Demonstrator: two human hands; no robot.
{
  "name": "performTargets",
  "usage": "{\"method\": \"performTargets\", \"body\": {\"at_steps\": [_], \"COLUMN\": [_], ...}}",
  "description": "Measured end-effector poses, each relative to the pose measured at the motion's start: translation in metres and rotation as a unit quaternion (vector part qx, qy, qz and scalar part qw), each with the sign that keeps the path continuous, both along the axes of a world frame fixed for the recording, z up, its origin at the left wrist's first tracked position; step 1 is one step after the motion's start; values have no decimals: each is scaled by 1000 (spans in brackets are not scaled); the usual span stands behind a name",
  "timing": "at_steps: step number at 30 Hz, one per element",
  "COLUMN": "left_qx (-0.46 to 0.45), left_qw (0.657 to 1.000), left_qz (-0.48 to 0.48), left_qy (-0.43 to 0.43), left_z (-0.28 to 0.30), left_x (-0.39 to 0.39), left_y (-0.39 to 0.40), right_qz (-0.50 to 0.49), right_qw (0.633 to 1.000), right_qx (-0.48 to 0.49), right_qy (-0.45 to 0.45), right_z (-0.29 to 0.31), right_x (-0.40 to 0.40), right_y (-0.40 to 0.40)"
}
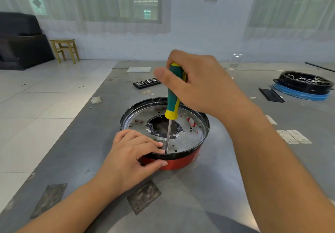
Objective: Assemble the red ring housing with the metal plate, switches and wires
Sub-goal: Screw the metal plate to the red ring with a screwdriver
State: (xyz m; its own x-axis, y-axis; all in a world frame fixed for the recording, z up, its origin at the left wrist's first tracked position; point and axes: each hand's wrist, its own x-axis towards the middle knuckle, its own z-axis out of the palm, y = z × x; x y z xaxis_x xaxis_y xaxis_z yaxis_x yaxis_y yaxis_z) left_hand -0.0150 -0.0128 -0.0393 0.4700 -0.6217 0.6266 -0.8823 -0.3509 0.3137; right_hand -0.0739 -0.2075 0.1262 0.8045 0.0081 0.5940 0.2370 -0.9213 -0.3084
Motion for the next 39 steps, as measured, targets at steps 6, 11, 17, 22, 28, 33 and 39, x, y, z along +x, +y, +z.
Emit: {"method": "performTargets", "body": {"at_steps": [6, 11, 17, 22, 28, 33, 39], "left_qx": [-4, -6, 0, 5, 9, 11, 12], "left_qw": [1000, 1000, 1000, 1000, 1000, 999, 999], "left_qz": [1, -2, 2, 3, 3, 8, 7], "left_qy": [-2, -3, -5, -18, -29, -35, -37], "left_z": [-2, -3, -4, -4, -2, -2, -4], "left_x": [1, 2, 3, 3, 1, 2, 4], "left_y": [1, 0, 1, 0, 0, 0, 1], "right_qz": [216, 100, 96, 28, 153, 109, 167], "right_qw": [950, 992, 991, 1000, 972, 993, 975], "right_qx": [189, 72, 58, 6, 137, 55, 121], "right_qy": [125, 14, 77, -5, 117, 1, 82], "right_z": [5, 0, 9, -1, 3, -3, -1], "right_x": [-6, -3, -9, -3, -4, -2, -5], "right_y": [0, 10, -4, -4, -15, -10, 4]}}
